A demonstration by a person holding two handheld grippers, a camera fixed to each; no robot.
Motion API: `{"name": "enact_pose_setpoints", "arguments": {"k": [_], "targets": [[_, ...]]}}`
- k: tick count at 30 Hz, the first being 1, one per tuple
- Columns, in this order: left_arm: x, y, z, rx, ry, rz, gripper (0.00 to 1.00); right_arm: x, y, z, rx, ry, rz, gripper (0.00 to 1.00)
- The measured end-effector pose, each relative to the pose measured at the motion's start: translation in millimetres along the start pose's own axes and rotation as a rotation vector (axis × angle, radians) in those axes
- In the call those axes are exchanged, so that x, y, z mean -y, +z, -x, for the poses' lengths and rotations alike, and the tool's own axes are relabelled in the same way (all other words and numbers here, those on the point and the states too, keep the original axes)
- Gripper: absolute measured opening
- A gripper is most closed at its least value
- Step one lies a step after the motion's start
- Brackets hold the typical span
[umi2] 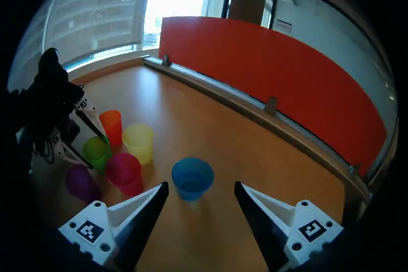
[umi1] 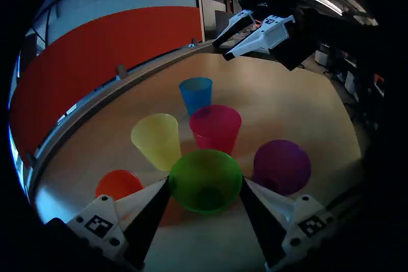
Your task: Pour water
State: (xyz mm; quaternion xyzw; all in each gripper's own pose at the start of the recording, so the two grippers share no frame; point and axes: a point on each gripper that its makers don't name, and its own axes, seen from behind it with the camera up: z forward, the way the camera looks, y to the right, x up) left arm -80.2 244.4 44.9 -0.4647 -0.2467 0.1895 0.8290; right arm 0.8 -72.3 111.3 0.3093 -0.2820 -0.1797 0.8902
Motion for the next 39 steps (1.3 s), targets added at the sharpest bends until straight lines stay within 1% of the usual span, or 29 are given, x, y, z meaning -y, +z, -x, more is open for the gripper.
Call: {"name": "enact_pose_setpoints", "arguments": {"k": [9, 13, 21, 28, 39], "targets": [[-0.5, 0.1, -1, -0.005, 0.014, -0.003, 0.89, -1, 0.3, 1, 0.001, 0.000, 0.002, 1.00], [0.8, -0.9, -5, -0.016, 0.019, -0.011, 0.88, 0, 1.0, 1, 0.002, 0.002, 0.001, 1.00], [6.0, -7.4, -15, -0.039, -0.006, -0.019, 0.88, 3, 6.1, 3, 0.007, 0.006, -0.009, 1.00], [11.2, -14.8, -17, -0.044, -0.009, -0.037, 0.88, 9, 15.5, 9, 0.019, 0.011, -0.028, 1.00], [17.5, -27.0, -24, -0.078, -0.031, -0.064, 0.88, 15, 30.4, 20, 0.041, 0.019, -0.045, 1.00]]}}
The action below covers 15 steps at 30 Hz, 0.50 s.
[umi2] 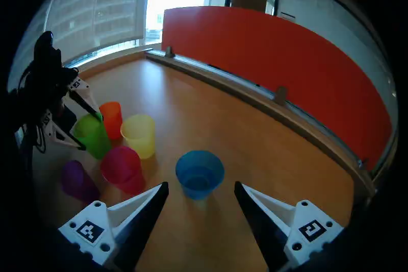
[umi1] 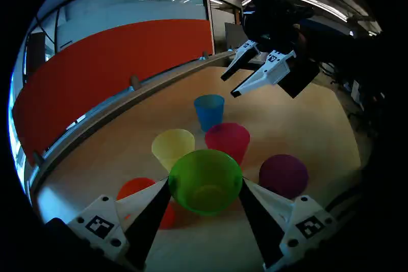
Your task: Pour water
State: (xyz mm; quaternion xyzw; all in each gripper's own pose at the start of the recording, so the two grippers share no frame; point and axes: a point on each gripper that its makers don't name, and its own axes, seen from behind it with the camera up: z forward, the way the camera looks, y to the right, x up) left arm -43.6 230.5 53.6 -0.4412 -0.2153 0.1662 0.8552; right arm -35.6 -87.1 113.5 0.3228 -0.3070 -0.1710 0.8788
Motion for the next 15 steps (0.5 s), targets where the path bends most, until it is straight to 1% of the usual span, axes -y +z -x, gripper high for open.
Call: {"name": "enact_pose_setpoints", "arguments": {"k": [9, 15], "targets": [[3.6, -9.9, -3, -0.016, -0.018, -0.018, 0.88, 3, 12.6, 11, 0.022, -0.007, -0.006, 1.00], [3.4, -16.7, -7, -0.023, -0.007, -0.025, 0.88, 3, 22.2, 14, 0.026, 0.003, -0.011, 1.00]]}}
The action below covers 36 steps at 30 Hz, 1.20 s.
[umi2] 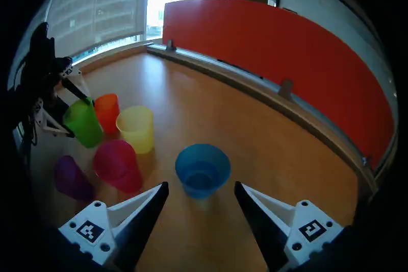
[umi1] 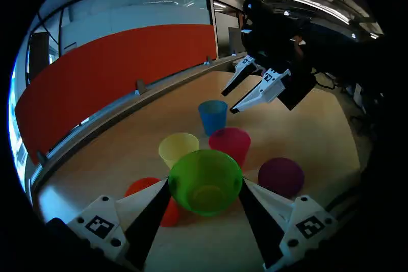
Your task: Pour water
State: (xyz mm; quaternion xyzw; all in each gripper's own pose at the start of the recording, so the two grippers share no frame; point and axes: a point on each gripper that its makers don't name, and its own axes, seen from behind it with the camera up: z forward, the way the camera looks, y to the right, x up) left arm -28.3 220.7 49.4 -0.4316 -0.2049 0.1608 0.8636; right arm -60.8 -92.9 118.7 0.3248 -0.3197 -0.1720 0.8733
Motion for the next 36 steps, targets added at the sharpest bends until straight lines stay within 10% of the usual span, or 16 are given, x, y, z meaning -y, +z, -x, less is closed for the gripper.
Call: {"name": "enact_pose_setpoints", "arguments": {"k": [36], "targets": [[-4.3, -23.2, -4, -0.020, -0.014, -0.017, 0.88, -2, 52.7, 2, -0.018, 0.022, -0.002, 1.00]]}}
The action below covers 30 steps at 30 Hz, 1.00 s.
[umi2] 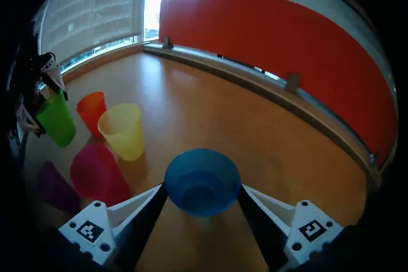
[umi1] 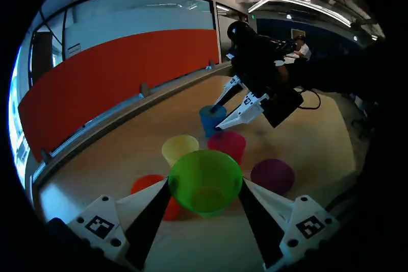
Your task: Pour water
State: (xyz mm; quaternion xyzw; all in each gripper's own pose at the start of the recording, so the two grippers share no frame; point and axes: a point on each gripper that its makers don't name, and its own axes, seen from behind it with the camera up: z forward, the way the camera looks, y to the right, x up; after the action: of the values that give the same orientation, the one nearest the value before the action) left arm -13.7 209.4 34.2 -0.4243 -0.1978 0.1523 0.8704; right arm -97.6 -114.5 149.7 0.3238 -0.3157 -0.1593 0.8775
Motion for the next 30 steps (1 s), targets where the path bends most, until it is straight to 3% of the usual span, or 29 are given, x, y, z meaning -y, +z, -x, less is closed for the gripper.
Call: {"name": "enact_pose_setpoints", "arguments": {"k": [14, 30], "targets": [[1.3, -1.2, 1.5, 0.001, -0.001, -0.006, 0.88, -0.3, 4.2, -1.3, -0.009, 0.017, 0.001, 0.91], [5.5, -4.2, 0.5, -0.016, -0.023, -0.024, 0.88, -0.2, -2.3, -3.9, -0.037, 0.029, 0.009, 0.89]]}}
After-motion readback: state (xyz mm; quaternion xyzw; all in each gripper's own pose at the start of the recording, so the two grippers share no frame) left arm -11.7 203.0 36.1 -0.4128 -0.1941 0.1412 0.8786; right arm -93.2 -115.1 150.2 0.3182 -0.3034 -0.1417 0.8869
